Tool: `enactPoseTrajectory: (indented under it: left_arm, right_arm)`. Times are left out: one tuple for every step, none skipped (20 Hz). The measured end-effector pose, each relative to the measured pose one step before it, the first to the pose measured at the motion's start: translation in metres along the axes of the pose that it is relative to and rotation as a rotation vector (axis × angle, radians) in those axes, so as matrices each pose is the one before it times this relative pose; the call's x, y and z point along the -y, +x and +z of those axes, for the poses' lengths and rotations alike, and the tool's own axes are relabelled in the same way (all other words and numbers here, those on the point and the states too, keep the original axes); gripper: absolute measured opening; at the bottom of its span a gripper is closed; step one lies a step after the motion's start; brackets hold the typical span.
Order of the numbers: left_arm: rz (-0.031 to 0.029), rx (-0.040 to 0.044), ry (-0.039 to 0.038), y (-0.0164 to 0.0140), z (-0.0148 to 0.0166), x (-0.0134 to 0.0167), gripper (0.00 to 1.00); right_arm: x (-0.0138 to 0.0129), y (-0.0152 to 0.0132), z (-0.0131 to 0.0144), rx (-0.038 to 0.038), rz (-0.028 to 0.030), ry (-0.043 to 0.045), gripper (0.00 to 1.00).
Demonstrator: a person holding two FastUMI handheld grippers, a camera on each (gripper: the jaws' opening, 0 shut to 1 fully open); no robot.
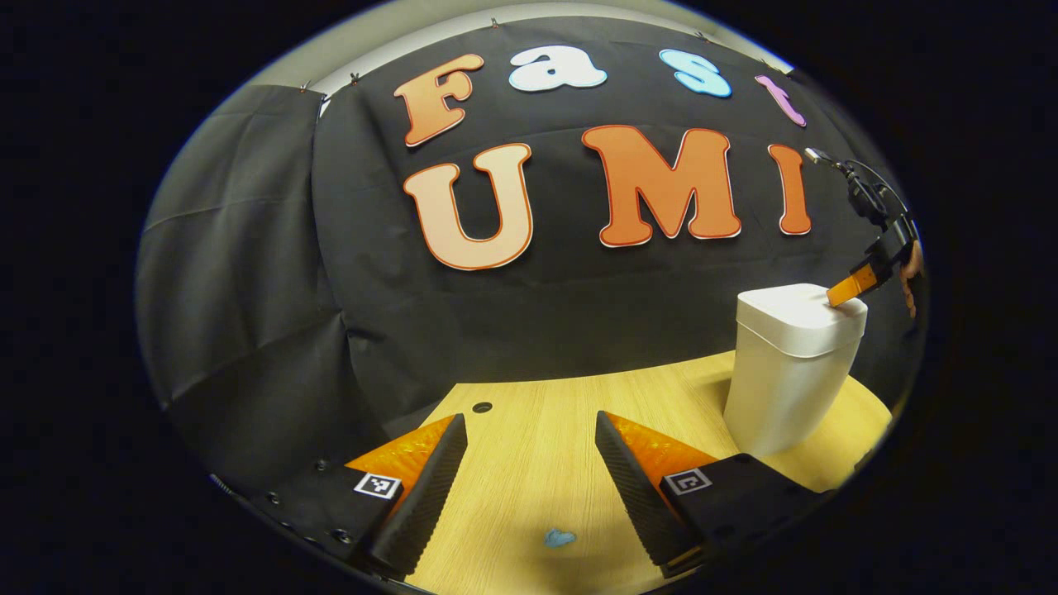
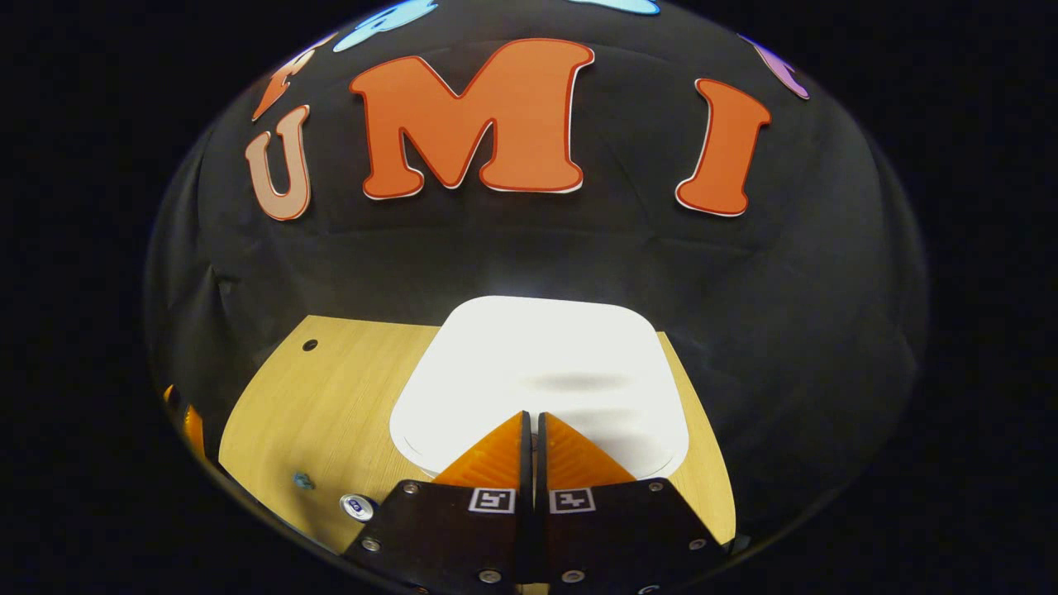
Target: Press the lid of the desktop garbage bin to open it, pick up the crumpled paper on the desktop and throw it into the bin, then pick up the pop can on the desktop and drop it into the bin, and finally close the garbage bin lid.
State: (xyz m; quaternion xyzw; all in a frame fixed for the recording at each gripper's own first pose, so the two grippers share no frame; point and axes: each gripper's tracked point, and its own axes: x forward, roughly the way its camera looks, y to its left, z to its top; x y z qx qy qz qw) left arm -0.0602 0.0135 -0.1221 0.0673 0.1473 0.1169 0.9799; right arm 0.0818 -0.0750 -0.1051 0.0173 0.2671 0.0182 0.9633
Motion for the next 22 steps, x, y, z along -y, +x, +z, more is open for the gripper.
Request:
enactPoseTrajectory:
  left_arm:
    - [-0.0018,0.00115,0.00046,0.00019,-0.00137,0.00217,0.96]
    - [-0.00205,0.00169,-0.00042,-0.00078,0.00082,0.00157,0.96]
    - [-0.0016,0.00113,0.00018,-0.00158,-0.00002,0.00132,0.96]
    - [-0.00157,0.00048,0.00121,-0.00016,0.00112,0.00066,0.96]
    - [-0.00082,0.00065,0.00131,-0.00065,0.00014,0.00076,0.96]
    - [-0.00004,0.00029,0.00103,0.00008,0.00134,0.00042,0.96]
    - [-0.00007,0.00124,0.0007,-0.00067,-0.00004,0.00217,0.96]
    - [-0.00102,0.003,-0.00071,-0.00025,0.00123,0.0017,1.0]
    - [-0.00311,0.00199,-0.0003,-0.00055,-0.00017,0.00064,1.0]
    - [-0.0016,0.00164,0.0012,-0.00049,0.00044,0.00177,0.99]
    - [-0.00095,0.00079,0.00053,0.00053,-0.00072,0.00114,0.99]
    - [-0.00076,0.00091,-0.00009,-0.00013,0.00136,0.00179,0.96]
    - [0.00206,0.00046,0.00074,0.0002,-0.00046,0.00046,0.96]
    - [0.00198,0.00169,0.00064,0.00048,0.00081,0.00013,0.96]
    - [0.0028,0.00227,0.00026,-0.00015,0.00047,0.00055,0.96]
    - [-0.00005,0.00264,-0.00087,0.00017,0.0003,0.00161,0.99]
    - [0.00129,0.00331,-0.00012,-0.00002,0.00166,0.00045,0.96]
    - [0.00305,0.00396,-0.00045,0.00099,0.00052,0.00097,0.96]
    - [0.00248,0.00752,-0.00074,-0.00084,0.00113,0.00024,0.96]
    - [0.00469,0.00506,-0.00222,-0.00068,0.00183,0.00033,1.0]
    - [0.00302,0.0038,-0.0034,0.00048,-0.00056,-0.00047,0.99]
    - [0.00464,-0.00279,-0.00256,-0.0011,-0.00014,-0.00062,0.99]
  right_arm:
    - [-0.00114,-0.00389,0.00009,0.00572,0.0087,0.00393,0.01]
    - [-0.00077,-0.00014,0.00357,0.01416,0.01005,0.00332,0.01]
    - [0.00068,-0.00309,0.0032,0.02166,0.00396,0.00155,0.01]
    - [0.0009,-0.00293,0.00728,0.02634,0.00059,-0.00044,0.01]
    - [0.00246,-0.00378,0.00668,0.02983,-0.00226,0.00163,0.01]
    - [0.00099,-0.00209,0.00885,0.02863,0.00051,0.00218,0.01]
    - [0.00064,-0.00241,0.0066,0.03229,-0.0017,0.00038,0.01]
    - [0.00078,-0.00179,0.00821,0.03085,0.00073,-0.00293,0.01]
    - [0.00101,-0.00355,0.00731,0.02957,-0.0006,-0.0035,0.0]
    - [0.00007,-0.00237,0.00715,0.02797,0.00288,-0.0027,0.01]
    - [-0.00172,-0.00475,0.00576,0.02921,0.00497,-0.0002,0.01]
    - [-0.00099,-0.00267,0.00727,0.0302,0.00451,-0.00278,0.01]
    - [-0.00013,-0.00496,0.00669,0.03209,0.00526,-0.0063,0.01]
    - [-0.00139,-0.00097,0.00504,0.02531,0.00488,-0.00701,0.0]
    - [-0.00121,-0.00504,0.00336,0.0202,0.00559,-0.00728,0.01]
    - [-0.00299,-0.00278,0.00127,0.01385,0.00978,0.00133,0.01]
    - [-0.00296,-0.00149,0.00094,0.01132,0.01295,0.00505,0.01]
    - [-0.00319,-0.00175,0.00087,0.00808,0.01118,0.00335,0.01]
    - [-0.00287,-0.00284,-0.00026,0.00718,0.01839,0.00075,0.01]
    - [-0.00376,-0.0023,0.00056,0.0126,0.01479,-0.00429,0.01]
    - [-0.00338,-0.00163,0.00142,0.00981,0.0196,-0.00562,0.01]
    - [-0.00745,-0.00134,-0.00184,0.00715,0.02752,-0.00374,0.01]
